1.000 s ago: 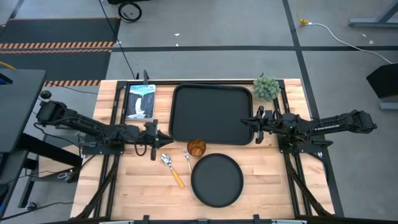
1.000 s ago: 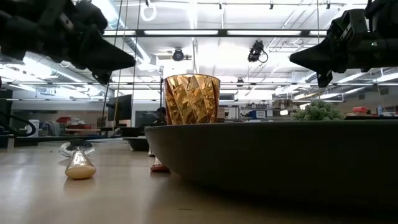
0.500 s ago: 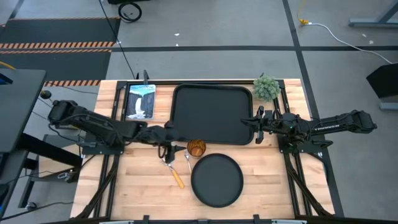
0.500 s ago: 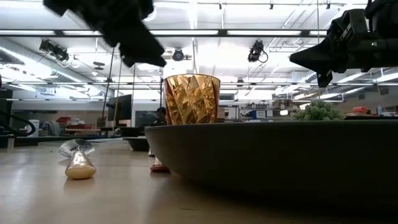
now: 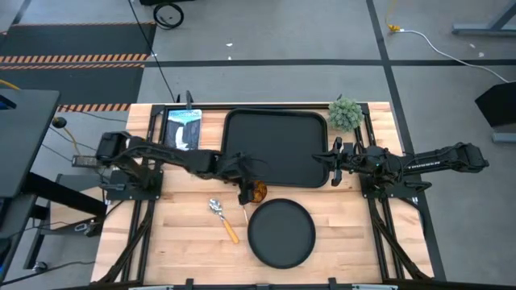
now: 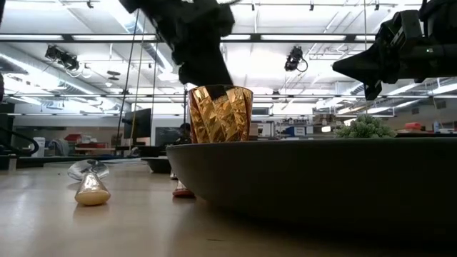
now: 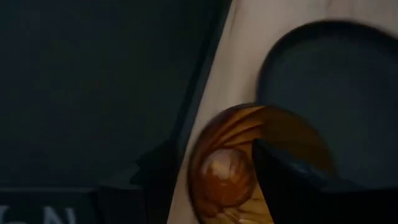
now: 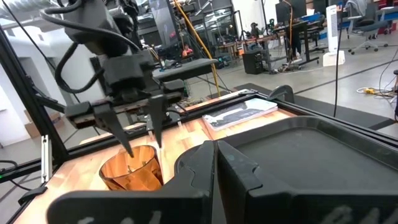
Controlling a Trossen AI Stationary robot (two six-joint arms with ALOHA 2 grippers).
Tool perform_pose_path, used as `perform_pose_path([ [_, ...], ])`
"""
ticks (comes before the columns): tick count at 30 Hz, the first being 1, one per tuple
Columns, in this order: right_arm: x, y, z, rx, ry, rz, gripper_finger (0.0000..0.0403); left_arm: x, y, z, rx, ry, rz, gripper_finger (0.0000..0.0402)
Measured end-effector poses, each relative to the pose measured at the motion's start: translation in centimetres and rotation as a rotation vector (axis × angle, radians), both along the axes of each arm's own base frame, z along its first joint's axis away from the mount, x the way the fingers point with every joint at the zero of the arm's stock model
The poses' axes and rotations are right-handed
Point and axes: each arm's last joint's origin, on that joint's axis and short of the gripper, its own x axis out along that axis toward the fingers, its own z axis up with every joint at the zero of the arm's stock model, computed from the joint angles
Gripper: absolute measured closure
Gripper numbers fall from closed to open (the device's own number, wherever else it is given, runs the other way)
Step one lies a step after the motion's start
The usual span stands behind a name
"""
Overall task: Pick and place plate/cup/fork/spoon on tray
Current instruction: Put the brown cup on the top right of the black tray
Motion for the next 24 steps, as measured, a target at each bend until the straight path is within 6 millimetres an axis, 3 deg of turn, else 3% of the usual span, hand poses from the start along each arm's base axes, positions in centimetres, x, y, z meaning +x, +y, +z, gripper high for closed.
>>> perform_pose_path([
  [6, 0.0, 0.0, 0.0, 0.0, 0.0, 0.0, 0.038, 1.2, 1.3, 0.0, 0.006, 0.107, -0.005, 0.0191],
  [15, 0.0, 0.0, 0.1, 0.0, -0.007, 0.0, 0.038, 1.0, 1.7, -0.2, -0.011, 0.138, 0.007, 0.0194],
  [24, 0.0, 0.0, 0.1, 0.0, -0.011, 0.0, 0.038, 1.0, 1.6, -1.6, -0.054, 0.217, 0.03, 0.0238],
])
